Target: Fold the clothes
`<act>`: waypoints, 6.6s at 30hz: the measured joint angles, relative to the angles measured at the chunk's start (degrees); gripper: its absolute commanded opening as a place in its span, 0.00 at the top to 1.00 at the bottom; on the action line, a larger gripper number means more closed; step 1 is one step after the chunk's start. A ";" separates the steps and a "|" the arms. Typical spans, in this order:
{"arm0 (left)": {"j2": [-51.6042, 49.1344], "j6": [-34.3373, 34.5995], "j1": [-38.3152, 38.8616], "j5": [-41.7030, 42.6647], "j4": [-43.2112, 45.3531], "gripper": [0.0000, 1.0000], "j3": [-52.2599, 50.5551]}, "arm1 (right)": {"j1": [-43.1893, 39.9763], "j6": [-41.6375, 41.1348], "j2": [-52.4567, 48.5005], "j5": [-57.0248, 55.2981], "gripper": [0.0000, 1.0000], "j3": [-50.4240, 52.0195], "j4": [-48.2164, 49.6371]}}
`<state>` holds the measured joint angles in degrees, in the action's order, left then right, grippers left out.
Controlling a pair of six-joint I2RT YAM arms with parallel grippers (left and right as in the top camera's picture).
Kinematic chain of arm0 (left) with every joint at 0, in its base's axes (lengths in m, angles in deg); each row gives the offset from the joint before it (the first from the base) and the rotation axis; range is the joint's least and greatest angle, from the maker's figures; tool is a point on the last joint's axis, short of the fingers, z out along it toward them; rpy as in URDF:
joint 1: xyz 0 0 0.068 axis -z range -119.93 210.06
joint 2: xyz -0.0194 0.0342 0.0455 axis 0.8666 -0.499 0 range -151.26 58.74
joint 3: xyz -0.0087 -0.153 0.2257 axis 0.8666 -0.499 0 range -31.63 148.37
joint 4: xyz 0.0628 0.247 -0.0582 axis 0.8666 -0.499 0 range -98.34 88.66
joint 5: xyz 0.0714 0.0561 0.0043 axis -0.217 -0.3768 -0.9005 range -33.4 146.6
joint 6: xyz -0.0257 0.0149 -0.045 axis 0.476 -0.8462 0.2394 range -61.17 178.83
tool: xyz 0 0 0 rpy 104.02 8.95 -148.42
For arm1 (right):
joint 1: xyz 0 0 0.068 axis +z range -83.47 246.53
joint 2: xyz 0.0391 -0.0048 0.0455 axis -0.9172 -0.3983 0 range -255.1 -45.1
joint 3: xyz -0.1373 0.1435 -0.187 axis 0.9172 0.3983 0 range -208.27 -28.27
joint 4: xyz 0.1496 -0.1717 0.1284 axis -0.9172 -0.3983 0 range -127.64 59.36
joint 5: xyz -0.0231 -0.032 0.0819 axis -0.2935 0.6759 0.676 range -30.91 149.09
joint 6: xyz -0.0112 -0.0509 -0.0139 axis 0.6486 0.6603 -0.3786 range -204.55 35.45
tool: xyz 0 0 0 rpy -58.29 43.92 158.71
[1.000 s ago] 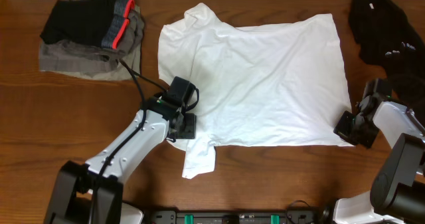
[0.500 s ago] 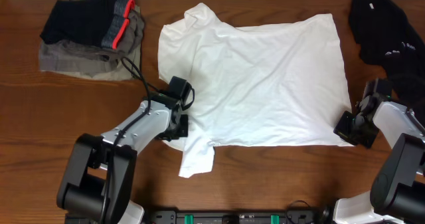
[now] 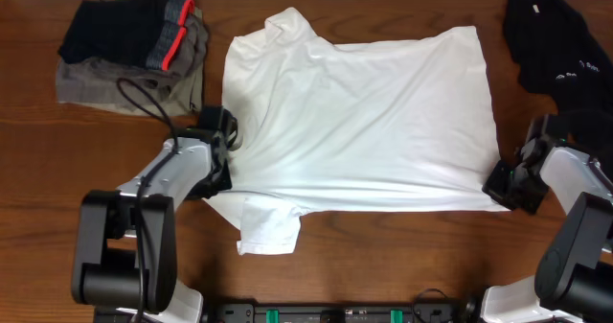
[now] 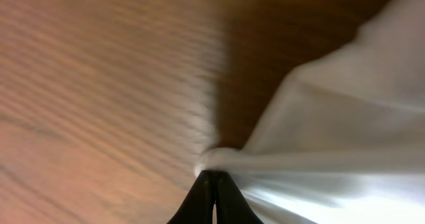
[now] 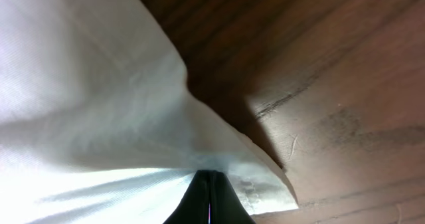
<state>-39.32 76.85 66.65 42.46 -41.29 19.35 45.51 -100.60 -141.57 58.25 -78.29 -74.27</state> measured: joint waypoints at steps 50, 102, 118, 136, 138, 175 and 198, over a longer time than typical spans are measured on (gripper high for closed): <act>22.67 9.44 20.31 25.59 -12.11 0.28 -9.01 | -1.05 0.42 23.12 4.07 0.33 -11.43 -24.65; 16.59 13.05 18.16 24.48 -7.78 0.94 -8.74 | -1.07 -0.52 4.28 -4.28 0.52 3.43 -0.57; 16.59 12.20 14.82 24.46 -6.10 0.94 -8.74 | -1.07 -1.51 3.93 -5.22 0.99 3.61 0.24; 20.85 5.90 8.17 22.71 -12.55 0.94 2.27 | -1.07 -3.04 12.96 -4.17 0.99 1.20 -10.49; 22.21 5.73 8.17 22.64 -12.61 0.94 2.95 | -1.07 -3.02 15.72 -3.67 0.99 0.66 -12.17; 16.06 2.19 8.17 18.18 16.63 0.94 3.17 | -1.05 -2.58 14.95 1.66 0.99 0.46 10.56; 2.69 -1.38 8.17 16.61 31.89 0.94 3.17 | 4.55 -0.85 3.32 3.45 0.99 0.46 31.89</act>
<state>-36.63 75.47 74.83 59.08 -9.40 22.52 50.06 -101.45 -138.24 61.70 -77.83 -42.38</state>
